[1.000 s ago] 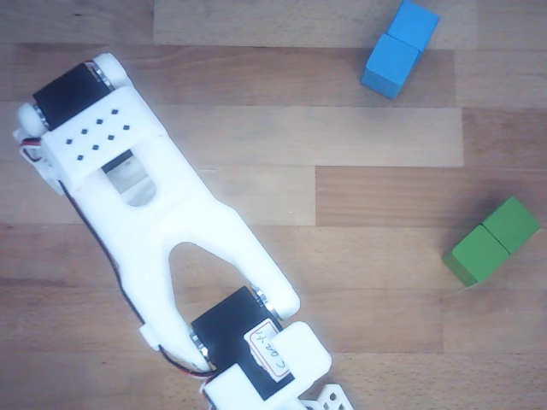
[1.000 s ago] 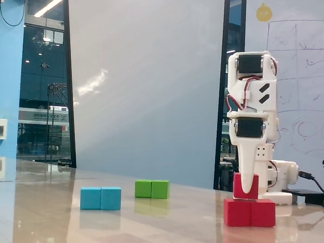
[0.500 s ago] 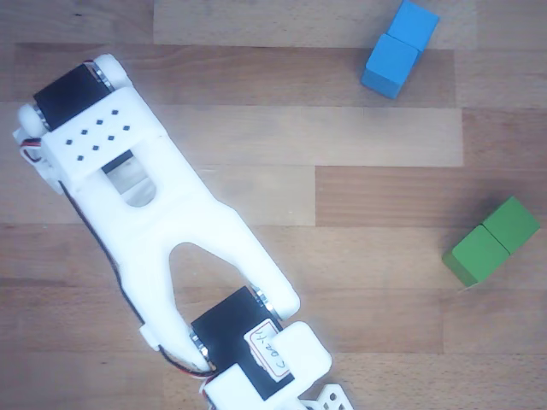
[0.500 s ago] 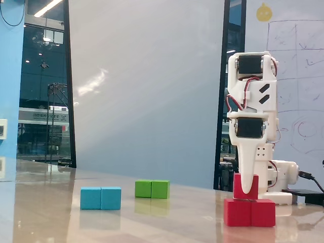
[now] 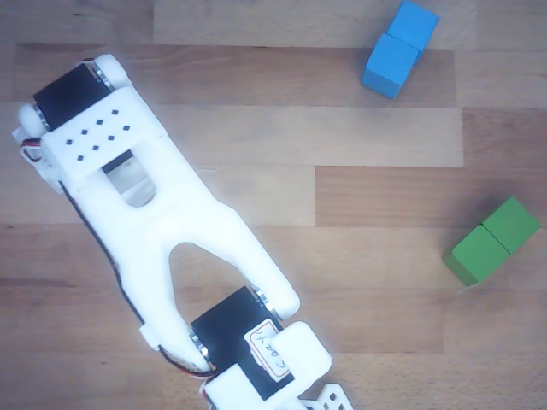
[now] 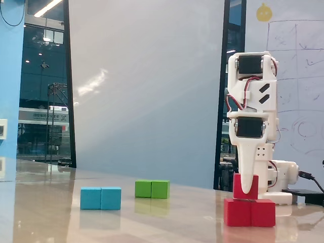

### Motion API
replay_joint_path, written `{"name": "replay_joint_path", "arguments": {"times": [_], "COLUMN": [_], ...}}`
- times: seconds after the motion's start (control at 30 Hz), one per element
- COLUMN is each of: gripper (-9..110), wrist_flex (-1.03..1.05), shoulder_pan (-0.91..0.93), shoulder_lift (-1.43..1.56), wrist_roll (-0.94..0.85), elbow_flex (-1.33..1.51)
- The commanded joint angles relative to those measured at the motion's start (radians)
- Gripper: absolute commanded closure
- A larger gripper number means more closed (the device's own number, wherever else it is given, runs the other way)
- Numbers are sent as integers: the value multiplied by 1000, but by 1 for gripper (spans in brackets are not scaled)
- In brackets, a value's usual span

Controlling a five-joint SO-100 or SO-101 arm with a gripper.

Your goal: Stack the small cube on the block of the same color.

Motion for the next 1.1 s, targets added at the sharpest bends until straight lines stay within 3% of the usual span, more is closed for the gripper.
{"name": "replay_joint_path", "arguments": {"times": [0.0, 0.37, 0.67, 1.07], "gripper": [94, 75, 73, 73], "wrist_flex": [-15, -15, -11, -14], "shoulder_pan": [8, 8, 15, 344], "shoulder_lift": [40, 40, 40, 43], "wrist_roll": [2, 2, -5, -110], "elbow_flex": [-9, -8, -8, -12]}}
